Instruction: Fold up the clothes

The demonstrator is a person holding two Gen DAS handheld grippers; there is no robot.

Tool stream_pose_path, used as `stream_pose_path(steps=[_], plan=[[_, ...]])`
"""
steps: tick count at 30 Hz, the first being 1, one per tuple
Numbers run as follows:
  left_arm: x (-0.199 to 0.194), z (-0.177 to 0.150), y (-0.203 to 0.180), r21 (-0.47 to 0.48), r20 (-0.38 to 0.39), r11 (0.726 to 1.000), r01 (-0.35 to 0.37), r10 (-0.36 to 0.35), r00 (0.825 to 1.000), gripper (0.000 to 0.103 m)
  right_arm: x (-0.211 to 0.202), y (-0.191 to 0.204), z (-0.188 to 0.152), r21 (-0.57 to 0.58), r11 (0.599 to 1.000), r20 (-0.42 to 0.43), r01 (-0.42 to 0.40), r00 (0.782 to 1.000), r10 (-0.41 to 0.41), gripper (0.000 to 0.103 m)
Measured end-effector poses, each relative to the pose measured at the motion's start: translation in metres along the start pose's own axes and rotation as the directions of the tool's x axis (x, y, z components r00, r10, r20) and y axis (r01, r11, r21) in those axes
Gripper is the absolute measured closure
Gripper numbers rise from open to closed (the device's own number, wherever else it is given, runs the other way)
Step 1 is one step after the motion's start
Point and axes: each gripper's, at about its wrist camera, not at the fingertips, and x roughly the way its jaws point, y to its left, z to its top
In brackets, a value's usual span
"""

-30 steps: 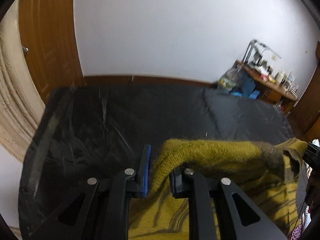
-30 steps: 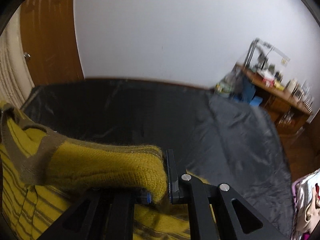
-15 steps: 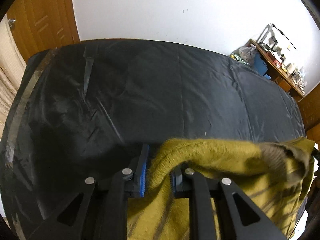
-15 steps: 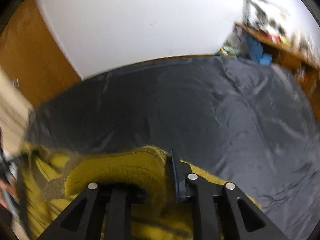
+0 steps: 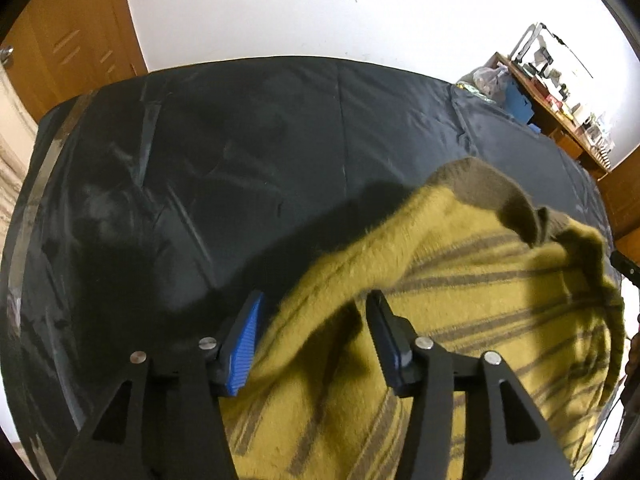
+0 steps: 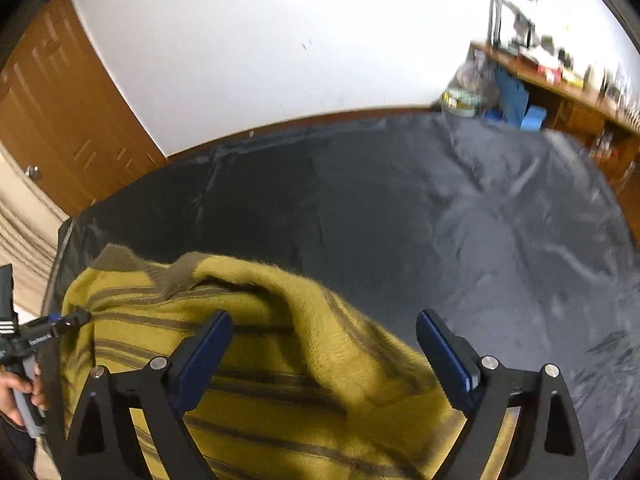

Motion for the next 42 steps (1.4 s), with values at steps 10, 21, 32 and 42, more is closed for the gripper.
stream_pose_path(steps=[10, 21, 32, 42], plan=[[-0.041, -0.061, 0.037, -0.089, 0.011, 0.996, -0.029, 0.03, 0.999, 0.034, -0.028, 0.016, -0.037, -0.12, 0.992, -0.029, -0.04, 0.999, 0.037, 0.008], [-0.075, -0.14, 0.002, -0.084, 0.004, 0.994, 0.075, -0.075, 0.997, 0.031, -0.028, 0.02, -0.118, -0.157, 0.981, -0.165, -0.116, 0.982, 0.09, 0.008], [-0.053, -0.161, -0.074, 0.117, 0.033, 0.983, -0.14, 0.137, 0.99, 0.027, -0.037, 0.012, -0.166, -0.21, 0.97, -0.187, -0.12, 0.979, 0.08, 0.008], [-0.042, -0.149, -0.07, 0.102, 0.056, 0.976, -0.195, 0.19, 0.98, 0.027, -0.05, 0.002, -0.19, -0.19, 0.975, -0.178, -0.115, 0.981, 0.08, 0.008]])
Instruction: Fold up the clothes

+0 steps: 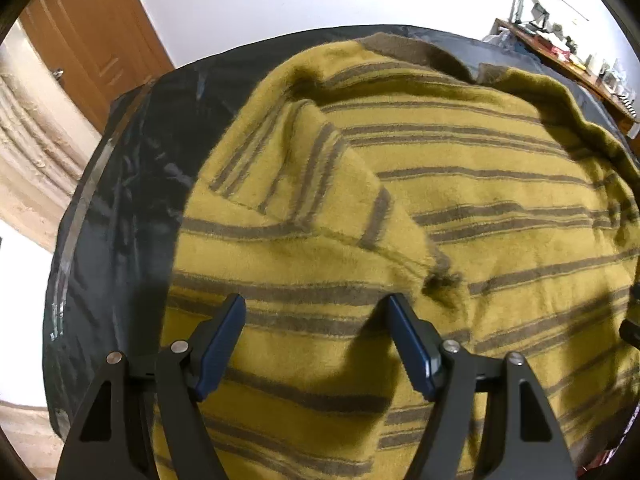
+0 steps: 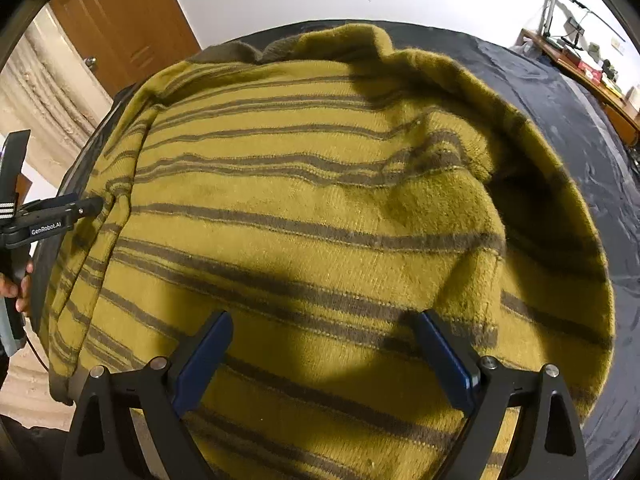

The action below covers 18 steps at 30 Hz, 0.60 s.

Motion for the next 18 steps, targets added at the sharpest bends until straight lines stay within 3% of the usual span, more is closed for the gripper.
stream_pose_path(steps=[4, 8, 14, 18], plan=[[-0.003, -0.004, -0.02, 0.041, 0.014, 0.994, 0.097, -0.098, 0.995, 0.027, -0.004, 0.006, 0.004, 0.005, 1.0, 0.01, 0.027, 1.0, -0.027, 0.008], [0.009, -0.002, -0.03, 0.146, -0.001, 0.989, -0.02, 0.021, 1.0, 0.027, -0.003, 0.013, 0.008, 0.04, 0.998, 0.004, 0.04, 0.999, -0.041, 0.008], [0.023, 0.008, 0.002, 0.071, 0.001, 0.997, -0.024, 0.024, 1.0, 0.019, 0.011, 0.044, 0.011, 0.002, 0.997, -0.017, 0.073, 0.997, -0.073, 0.008], [0.013, 0.011, 0.027, 0.02, 0.066, 0.995, -0.098, 0.097, 0.993, 0.019, 0.02, 0.062, 0.008, -0.052, 0.99, -0.025, 0.128, 0.991, -0.129, 0.008]])
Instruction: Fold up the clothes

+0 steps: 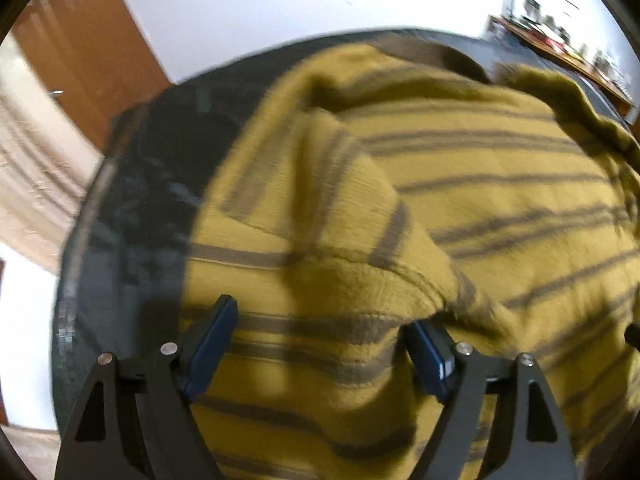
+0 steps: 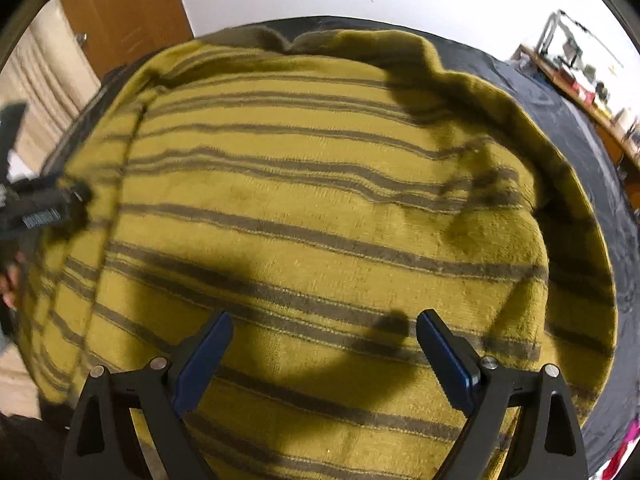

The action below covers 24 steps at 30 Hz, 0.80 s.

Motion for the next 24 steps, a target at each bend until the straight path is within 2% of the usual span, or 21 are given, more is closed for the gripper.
stream_pose_path(steps=[4, 7, 11, 13, 16, 21, 24], plan=[[-0.013, 0.005, 0.051, -0.082, 0.053, 0.995, -0.057, 0.062, 0.997, 0.019, 0.012, -0.002, -0.004, 0.024, 0.999, -0.039, 0.043, 0.998, -0.042, 0.008], [-0.019, 0.005, 0.085, -0.099, 0.071, 0.991, -0.095, 0.102, 0.992, 0.019, 0.016, -0.008, -0.005, 0.06, 0.997, -0.051, 0.05, 0.998, -0.047, 0.008], [-0.007, 0.01, 0.129, -0.068, 0.086, 0.995, -0.069, 0.075, 0.993, 0.019, 0.018, -0.01, -0.004, 0.075, 0.996, -0.059, 0.056, 0.997, -0.051, 0.006], [-0.004, 0.009, 0.135, -0.025, 0.104, 0.998, -0.059, 0.061, 0.993, 0.019, 0.019, -0.01, -0.002, 0.082, 0.995, -0.067, 0.056, 0.996, -0.051, 0.005], [0.006, 0.005, 0.134, 0.105, 0.122, 0.993, -0.044, 0.031, 0.992, 0.019, 0.021, -0.012, -0.001, 0.09, 0.994, -0.081, 0.059, 0.995, -0.052, 0.001], [0.025, -0.002, 0.138, 0.237, 0.086, 0.971, -0.037, 0.016, 0.996, 0.019, 0.022, -0.014, 0.001, 0.095, 0.994, -0.091, 0.062, 0.994, -0.054, 0.001], [0.025, -0.006, 0.136, 0.314, 0.082, 0.948, -0.05, 0.025, 0.996, 0.018, 0.022, -0.015, 0.0, 0.098, 0.993, -0.087, 0.064, 0.995, -0.055, 0.001]])
